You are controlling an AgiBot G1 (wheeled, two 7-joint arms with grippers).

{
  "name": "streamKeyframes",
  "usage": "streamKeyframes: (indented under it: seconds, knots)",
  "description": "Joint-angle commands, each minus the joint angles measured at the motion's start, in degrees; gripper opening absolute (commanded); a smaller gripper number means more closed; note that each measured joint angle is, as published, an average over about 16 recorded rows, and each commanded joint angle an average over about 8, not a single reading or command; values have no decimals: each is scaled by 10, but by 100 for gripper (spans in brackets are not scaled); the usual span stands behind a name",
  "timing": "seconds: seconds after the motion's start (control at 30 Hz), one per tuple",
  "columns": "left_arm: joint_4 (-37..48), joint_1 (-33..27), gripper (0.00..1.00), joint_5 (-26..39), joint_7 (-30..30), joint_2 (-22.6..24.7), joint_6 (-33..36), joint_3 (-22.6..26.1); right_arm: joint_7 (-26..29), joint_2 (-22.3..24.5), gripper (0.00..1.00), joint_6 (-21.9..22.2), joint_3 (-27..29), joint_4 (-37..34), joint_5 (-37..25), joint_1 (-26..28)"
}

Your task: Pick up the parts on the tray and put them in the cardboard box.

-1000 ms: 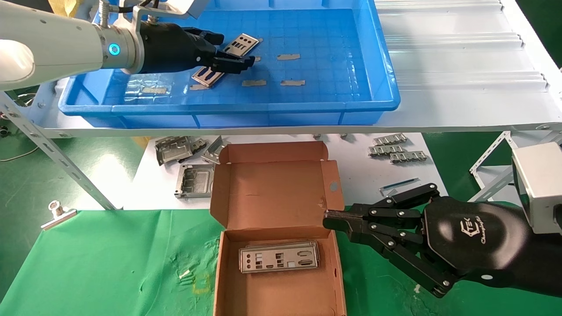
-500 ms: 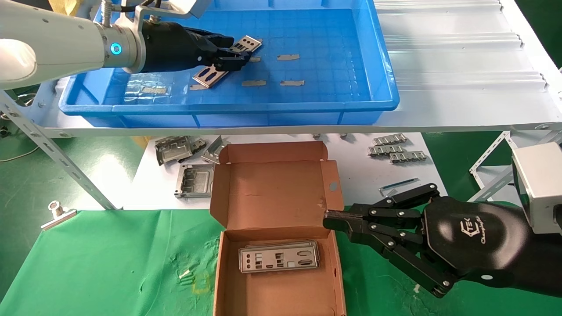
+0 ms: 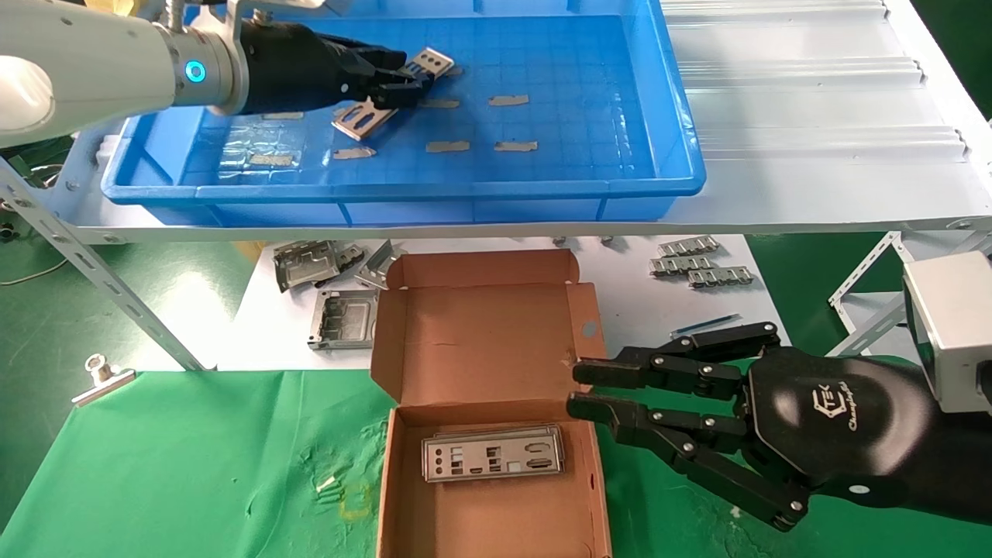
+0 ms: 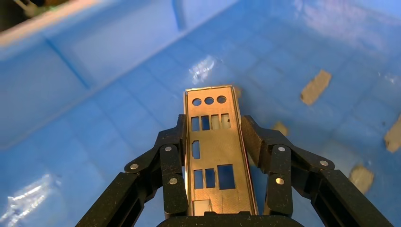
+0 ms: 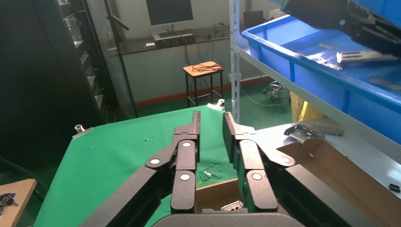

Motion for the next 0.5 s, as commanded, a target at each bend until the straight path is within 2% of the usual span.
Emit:
streamKeyframes:
  seconds: [0.03, 0.3, 0.5]
  knots:
    - [0, -3, 0, -3, 0, -1, 0, -1, 0, 0, 100, 0, 0, 0, 0, 0]
    - [-4, -25, 0, -27, 15, -17, 39, -16, 0, 0, 100, 0, 0, 0, 0, 0]
    - [-17, -34, 0, -51, 51, -48, 158, -29, 0, 0, 100, 0, 0, 0, 0, 0]
